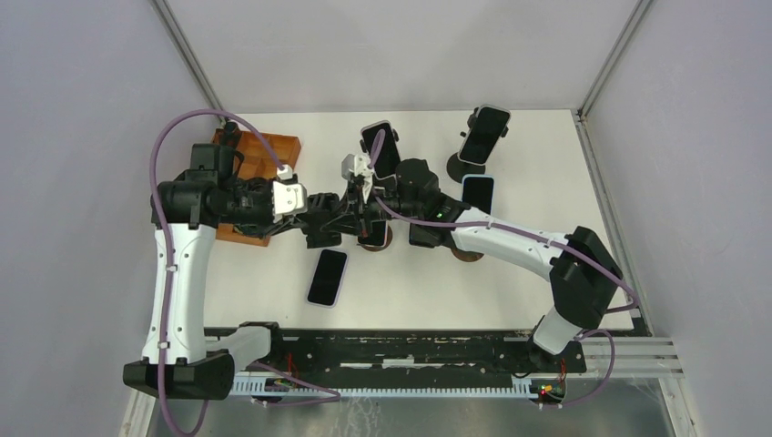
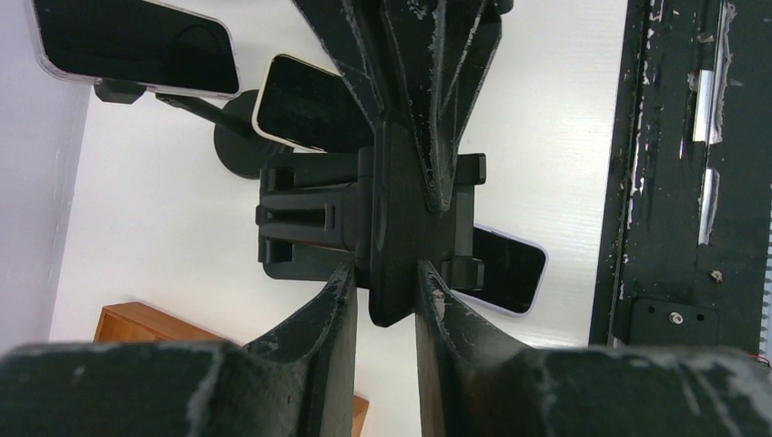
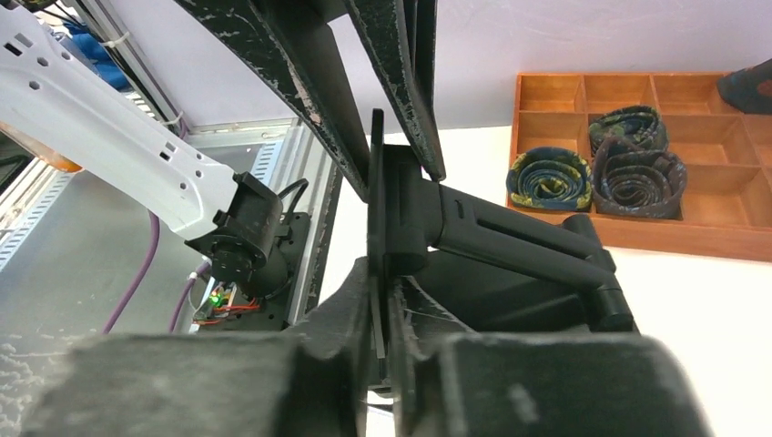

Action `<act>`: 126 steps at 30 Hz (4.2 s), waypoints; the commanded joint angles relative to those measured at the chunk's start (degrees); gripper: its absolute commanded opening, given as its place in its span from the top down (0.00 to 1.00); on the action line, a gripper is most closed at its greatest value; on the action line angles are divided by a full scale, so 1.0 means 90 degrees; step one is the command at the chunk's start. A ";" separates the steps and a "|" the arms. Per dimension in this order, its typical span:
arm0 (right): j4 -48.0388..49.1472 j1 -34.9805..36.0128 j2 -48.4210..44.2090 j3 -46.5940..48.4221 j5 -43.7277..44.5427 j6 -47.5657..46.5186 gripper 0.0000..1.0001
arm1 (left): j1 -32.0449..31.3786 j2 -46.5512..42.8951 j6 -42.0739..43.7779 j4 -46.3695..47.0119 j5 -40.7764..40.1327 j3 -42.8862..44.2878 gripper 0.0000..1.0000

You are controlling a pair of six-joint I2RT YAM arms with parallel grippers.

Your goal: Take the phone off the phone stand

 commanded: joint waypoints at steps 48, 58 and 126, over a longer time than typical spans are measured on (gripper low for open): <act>-0.1214 -0.0436 -0.1492 -0.2121 0.4436 0.0873 0.02 | 0.0556 0.4342 -0.0205 0.2344 -0.0591 0.0897 0.00; -0.0552 -0.0439 -0.0546 -0.1870 0.4609 0.1281 0.02 | 0.0555 0.3029 -0.2000 0.1954 -0.1039 0.1760 0.00; 0.1321 -0.0070 0.1128 -0.1781 0.4934 0.2401 1.00 | 0.0555 0.1328 -0.2022 0.1723 -0.0624 -0.0391 0.00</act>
